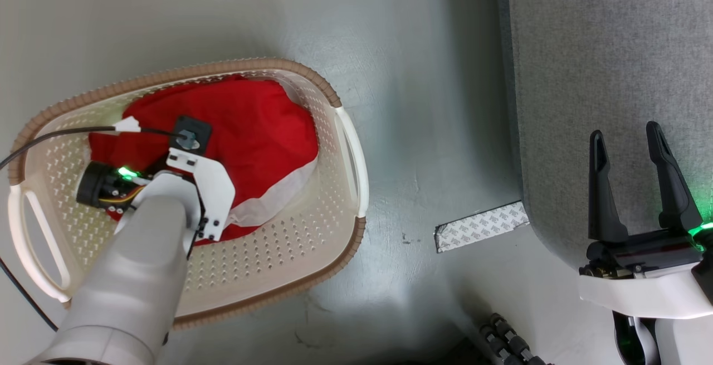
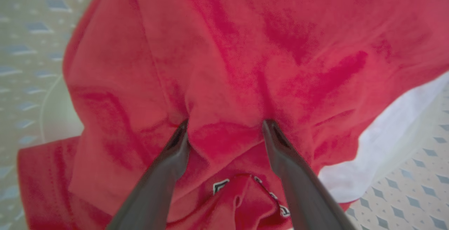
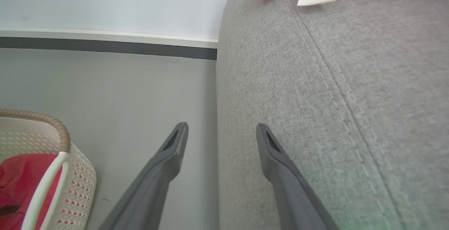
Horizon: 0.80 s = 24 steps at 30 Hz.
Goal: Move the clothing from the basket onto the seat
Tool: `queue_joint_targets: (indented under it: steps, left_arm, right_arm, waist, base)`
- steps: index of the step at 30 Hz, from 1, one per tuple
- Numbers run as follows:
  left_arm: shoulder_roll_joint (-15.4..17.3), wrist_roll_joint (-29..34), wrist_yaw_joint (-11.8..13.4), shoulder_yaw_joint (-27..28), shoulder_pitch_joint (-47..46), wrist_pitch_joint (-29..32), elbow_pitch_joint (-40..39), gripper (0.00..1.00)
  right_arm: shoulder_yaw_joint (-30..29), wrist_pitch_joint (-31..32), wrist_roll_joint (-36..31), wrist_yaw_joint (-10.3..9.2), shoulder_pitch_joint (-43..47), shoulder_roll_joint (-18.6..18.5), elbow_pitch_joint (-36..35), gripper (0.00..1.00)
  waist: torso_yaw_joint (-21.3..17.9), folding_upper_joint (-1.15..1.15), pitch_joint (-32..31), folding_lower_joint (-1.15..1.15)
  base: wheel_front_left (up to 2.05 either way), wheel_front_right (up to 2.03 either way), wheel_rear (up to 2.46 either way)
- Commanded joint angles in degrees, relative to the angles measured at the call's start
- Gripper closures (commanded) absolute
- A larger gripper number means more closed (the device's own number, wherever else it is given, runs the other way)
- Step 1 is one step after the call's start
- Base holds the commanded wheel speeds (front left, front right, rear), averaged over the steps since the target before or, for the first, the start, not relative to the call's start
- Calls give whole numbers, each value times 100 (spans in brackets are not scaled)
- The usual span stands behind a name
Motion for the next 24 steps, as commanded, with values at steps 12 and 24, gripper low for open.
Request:
queue_joint_targets:
  steps: [12, 24]
  left_arm:
    - [-107, -174, -231, -132, -11, -228, 104, 67]
    - [-289, -419, -557, -149, -95, -621, 125, 100]
  right_arm:
    - [-149, 23, -186, 17, 287, 35, -100, 0]
    - [-225, 22, -262, 24, 305, 36, -207, 0]
  waist:
    - [166, 0, 16, 0]
    - [316, 0, -9, 0]
  base:
    - [7, 7, 7]
    - [2, 2, 2]
